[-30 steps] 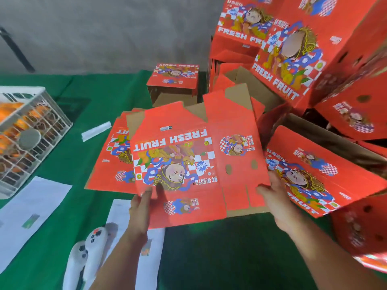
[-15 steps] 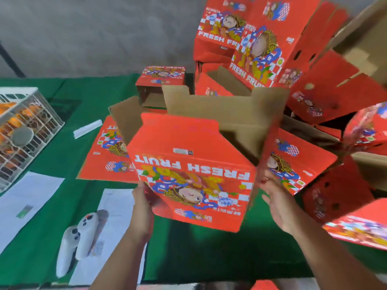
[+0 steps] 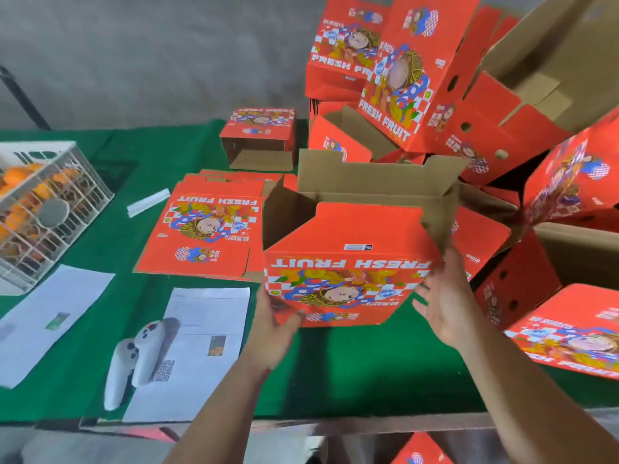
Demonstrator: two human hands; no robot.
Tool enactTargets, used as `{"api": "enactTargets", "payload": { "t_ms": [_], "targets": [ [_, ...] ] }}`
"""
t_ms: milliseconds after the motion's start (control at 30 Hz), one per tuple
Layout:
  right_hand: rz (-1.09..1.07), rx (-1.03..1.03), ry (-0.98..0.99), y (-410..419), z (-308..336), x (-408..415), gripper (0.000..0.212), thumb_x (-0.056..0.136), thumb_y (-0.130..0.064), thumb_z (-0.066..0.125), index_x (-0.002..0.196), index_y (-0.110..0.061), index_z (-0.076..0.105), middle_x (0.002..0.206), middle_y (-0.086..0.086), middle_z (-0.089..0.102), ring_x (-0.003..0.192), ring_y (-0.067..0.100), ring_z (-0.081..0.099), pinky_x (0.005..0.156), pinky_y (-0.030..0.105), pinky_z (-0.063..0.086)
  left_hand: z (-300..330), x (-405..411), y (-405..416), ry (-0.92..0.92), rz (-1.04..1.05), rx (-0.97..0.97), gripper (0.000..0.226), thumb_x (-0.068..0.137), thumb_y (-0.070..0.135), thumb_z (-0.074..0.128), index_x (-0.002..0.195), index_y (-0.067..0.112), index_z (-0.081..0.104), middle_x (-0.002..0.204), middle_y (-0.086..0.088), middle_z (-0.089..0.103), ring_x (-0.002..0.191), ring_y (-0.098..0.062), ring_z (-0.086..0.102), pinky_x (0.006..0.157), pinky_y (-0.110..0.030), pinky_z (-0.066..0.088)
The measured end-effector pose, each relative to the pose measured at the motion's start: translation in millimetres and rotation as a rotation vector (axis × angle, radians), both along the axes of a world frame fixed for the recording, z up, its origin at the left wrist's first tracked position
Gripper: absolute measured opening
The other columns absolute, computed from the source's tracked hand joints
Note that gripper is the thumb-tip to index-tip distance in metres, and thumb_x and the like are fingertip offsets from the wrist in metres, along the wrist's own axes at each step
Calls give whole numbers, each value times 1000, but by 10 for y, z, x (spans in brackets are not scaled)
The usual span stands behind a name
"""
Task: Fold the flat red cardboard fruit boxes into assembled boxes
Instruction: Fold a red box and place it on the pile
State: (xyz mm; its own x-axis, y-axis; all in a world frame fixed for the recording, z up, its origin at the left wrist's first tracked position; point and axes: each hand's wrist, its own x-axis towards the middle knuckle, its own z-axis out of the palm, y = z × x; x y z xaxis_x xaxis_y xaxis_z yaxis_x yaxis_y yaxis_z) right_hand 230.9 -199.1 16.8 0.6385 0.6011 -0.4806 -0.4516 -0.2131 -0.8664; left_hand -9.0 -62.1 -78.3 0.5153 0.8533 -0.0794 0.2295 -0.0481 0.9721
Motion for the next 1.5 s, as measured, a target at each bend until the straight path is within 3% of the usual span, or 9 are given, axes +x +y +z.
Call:
{"api": "enactTargets", "payload": {
  "t_ms": [167,367,533,667,833,1100,1333,1433,1500],
  "targets": [
    [91,-64,-37,-68,77,41,121,57,-96,41,160,-33,33,163,0,42,152,27,36,126,56,17,97,16,-101,5,8,-52,68,84,24,78,135,41,37,115,22,65,109,8,61,84,-12,52],
    [35,-114,35,-168,-49,179,95,85,-92,30,153,-29,45,154,6,53,146,30,45,123,58,23,262,201,-225,73,35,-61,69,73,41,74,131,45,37,121,16,62,102,14,60,88,-27,48],
    [-23,-143,-3,-186,-83,326,96,75,-99,35,140,-31,56,142,6,64,129,29,59,113,54,36,280,277,-336,119,-115,-94,86,80,37,72,148,47,19,141,6,53,128,-9,54,110,-43,47],
    [-27,-128,-29,-207,-104,382,83,79,-93,45,136,-34,58,133,3,70,124,26,62,119,59,34,295,200,-319,255,-119,72,65,82,46,68,142,39,42,153,17,40,153,-24,29,121,-57,32],
    [53,-60,-47,-229,-161,219,74,81,-86,51,139,-40,54,132,-5,69,127,20,59,121,59,30,531,261,-228,-154,30,202,83,84,17,69,153,35,27,114,6,63,91,-11,66,81,-26,56],
    [-141,25,-52,-4,-157,-12,24,87,-84,48,102,-65,49,103,-24,62,84,-4,61,64,26,42,363,385,-521,-208,150,228,81,83,19,71,132,66,27,114,0,55,89,-20,65,78,-26,52],
    [-58,-7,-99,129,-59,85,40,86,-87,45,111,-56,56,118,-20,65,95,3,65,71,33,49,586,459,-305,-155,201,224,100,83,41,74,160,30,12,123,12,60,104,-7,65,96,-39,52],
    [-30,-51,-41,140,-91,112,79,78,-95,43,142,-50,46,145,-10,54,129,17,56,105,48,47,685,478,-297,-75,201,380,112,83,28,73,165,31,-5,161,2,28,152,-12,29,124,-42,28],
    [-85,25,-70,190,-52,71,65,84,-89,44,140,-55,40,147,-10,48,119,9,56,97,40,47,714,479,-411,-58,133,449,114,84,23,71,164,34,-9,164,12,17,155,-3,13,126,-31,18]
  ]
}}
